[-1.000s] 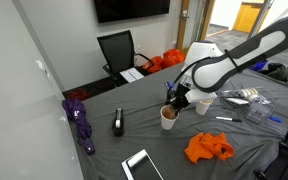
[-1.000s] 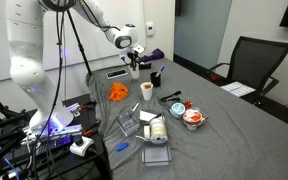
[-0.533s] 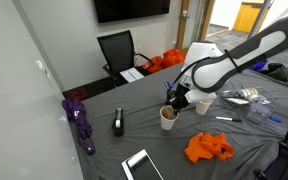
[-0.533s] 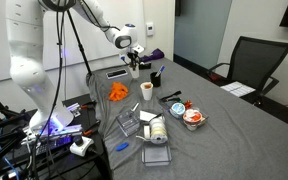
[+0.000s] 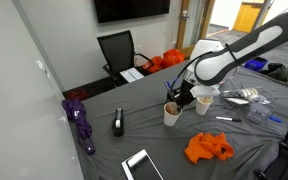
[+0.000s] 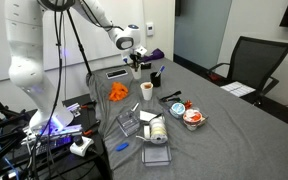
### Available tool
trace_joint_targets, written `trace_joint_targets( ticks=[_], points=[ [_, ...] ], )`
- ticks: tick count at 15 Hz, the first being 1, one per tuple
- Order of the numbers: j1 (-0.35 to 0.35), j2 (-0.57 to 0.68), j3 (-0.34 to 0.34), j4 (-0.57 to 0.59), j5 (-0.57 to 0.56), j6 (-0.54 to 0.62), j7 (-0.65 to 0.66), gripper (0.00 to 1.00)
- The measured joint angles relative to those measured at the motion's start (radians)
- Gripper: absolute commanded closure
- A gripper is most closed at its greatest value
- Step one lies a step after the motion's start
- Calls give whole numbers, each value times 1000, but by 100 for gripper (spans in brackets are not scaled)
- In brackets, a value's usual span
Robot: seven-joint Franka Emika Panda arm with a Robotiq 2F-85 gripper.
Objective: Place the fallen cup vertically upright
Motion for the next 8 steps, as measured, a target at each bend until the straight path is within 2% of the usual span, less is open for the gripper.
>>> trace_joint_targets(
  ticks=[8],
  points=[
    [-115,-50,0,-105,34,-7,-185,99]
  ],
)
